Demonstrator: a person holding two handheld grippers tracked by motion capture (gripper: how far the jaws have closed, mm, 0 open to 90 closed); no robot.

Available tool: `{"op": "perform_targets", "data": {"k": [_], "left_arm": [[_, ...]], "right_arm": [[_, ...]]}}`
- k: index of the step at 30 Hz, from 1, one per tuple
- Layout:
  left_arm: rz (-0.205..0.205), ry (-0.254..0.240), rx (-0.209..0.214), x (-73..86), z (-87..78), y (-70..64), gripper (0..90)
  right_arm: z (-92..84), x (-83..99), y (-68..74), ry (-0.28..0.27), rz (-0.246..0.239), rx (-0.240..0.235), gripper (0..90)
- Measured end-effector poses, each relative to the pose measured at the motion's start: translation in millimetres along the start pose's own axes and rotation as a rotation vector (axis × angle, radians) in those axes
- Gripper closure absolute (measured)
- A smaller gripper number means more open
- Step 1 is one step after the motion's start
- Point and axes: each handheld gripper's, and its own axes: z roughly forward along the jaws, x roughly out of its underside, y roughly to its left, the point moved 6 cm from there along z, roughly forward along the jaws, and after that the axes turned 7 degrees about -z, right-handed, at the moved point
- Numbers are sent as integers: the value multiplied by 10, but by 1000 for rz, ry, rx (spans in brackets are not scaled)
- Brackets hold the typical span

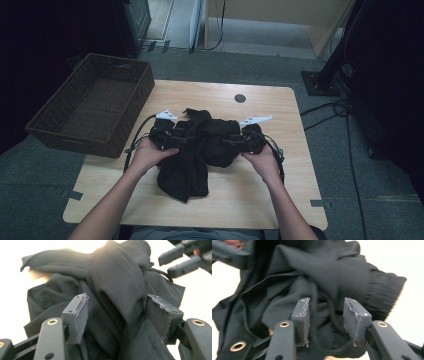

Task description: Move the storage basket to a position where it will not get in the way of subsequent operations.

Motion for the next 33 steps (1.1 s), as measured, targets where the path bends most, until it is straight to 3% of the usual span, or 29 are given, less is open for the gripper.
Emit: {"op": "perform_targets", "data": {"k": [2, 3, 4, 7, 9, 10, 11, 13, 17, 19, 20, 24, 25, 33], "left_arm": [[3, 15, -15, -10, 112, 30, 341], [24, 54, -56, 17, 232, 91, 363], [24, 54, -56, 17, 232, 91, 391], [23, 116, -82, 104, 398, 174, 451], [28, 117, -99, 154, 464, 207, 550], [51, 103, -108, 186, 487, 232, 595], [51, 103, -108, 186, 487, 232, 640], [60, 106, -113, 208, 488, 258, 719], [59, 92, -127, 243, 421, 288, 821], [55, 82, -129, 248, 397, 298, 823], [21, 62, -119, 257, 336, 330, 827], [9, 46, -136, 281, 225, 383, 832], [10, 53, -147, 318, 144, 412, 835], [0, 73, -162, 568, -37, 445, 836]], "right_arm": [[17, 15, 109, 3, -6, -19, 607], [24, 19, 244, 2, -16, -56, 697], [24, 19, 244, 2, -16, -56, 697], [77, 44, 407, 22, -48, -54, 775], [249, 147, 448, 66, -51, -44, 785], [312, 194, 435, 86, -44, -46, 786], [312, 194, 435, 86, -44, -46, 786], [450, 297, 376, 125, -27, -23, 788], [514, 336, 253, 125, -13, -3, 840], [515, 338, 215, 126, -14, 11, 847], [515, 349, 125, 120, -13, 36, 851], [488, 347, -4, 103, 9, 68, 854], [471, 338, -85, 98, 11, 103, 854], [439, 300, -360, 59, 35, 169, 850]]}}
